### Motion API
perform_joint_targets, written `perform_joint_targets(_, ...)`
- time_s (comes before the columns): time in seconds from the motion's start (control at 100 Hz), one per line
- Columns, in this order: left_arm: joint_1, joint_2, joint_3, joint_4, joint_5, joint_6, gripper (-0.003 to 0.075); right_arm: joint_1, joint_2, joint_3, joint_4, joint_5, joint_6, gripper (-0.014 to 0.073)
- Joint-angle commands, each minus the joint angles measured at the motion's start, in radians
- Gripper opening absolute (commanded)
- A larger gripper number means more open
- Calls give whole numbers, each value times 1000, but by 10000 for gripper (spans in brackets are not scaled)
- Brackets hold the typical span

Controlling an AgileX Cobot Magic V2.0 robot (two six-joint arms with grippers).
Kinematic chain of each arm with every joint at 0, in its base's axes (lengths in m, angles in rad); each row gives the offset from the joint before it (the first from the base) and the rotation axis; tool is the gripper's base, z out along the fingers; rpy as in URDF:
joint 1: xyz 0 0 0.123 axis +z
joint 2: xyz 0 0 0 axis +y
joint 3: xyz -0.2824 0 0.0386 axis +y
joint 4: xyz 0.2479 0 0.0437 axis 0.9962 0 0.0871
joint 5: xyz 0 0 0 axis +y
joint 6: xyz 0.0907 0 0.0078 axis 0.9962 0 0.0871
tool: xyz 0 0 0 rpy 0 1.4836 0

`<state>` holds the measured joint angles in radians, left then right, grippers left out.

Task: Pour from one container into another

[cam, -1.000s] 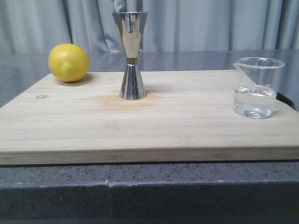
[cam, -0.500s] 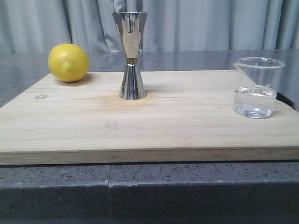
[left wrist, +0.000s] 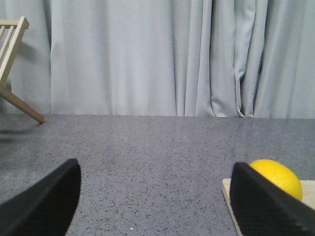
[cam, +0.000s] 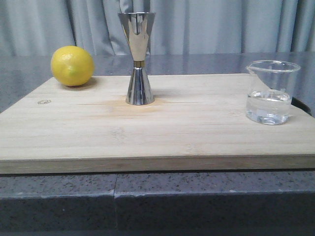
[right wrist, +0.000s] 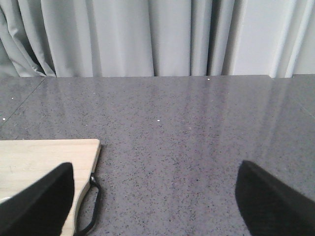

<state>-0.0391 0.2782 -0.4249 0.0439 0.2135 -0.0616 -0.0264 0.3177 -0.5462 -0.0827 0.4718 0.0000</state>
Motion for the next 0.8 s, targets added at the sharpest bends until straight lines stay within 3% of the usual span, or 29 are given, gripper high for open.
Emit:
perform_joint_targets(0.0, 2, 16, -36, -1, -82, -3, 643, 3, 19, -41, -6, -48, 0, 614)
perform_joint_targets(0.15, 2, 28, -62, -1, -47, -3, 643, 3, 29, -68, -6, -8, 0, 650)
perform_joint_targets(0.4, 2, 166, -241, -38, 247, 62, 642, 3, 105, -141, -3, 118, 0, 650)
perform_joint_targets(0.54, 2, 275, -331, -218, 376, 277, 642, 3, 162, -177, 7, 197, 0, 650)
perform_joint_targets(0.79, 2, 470, -368, -613, 476, 693, 642, 3, 240, -219, 20, 276, 0, 650)
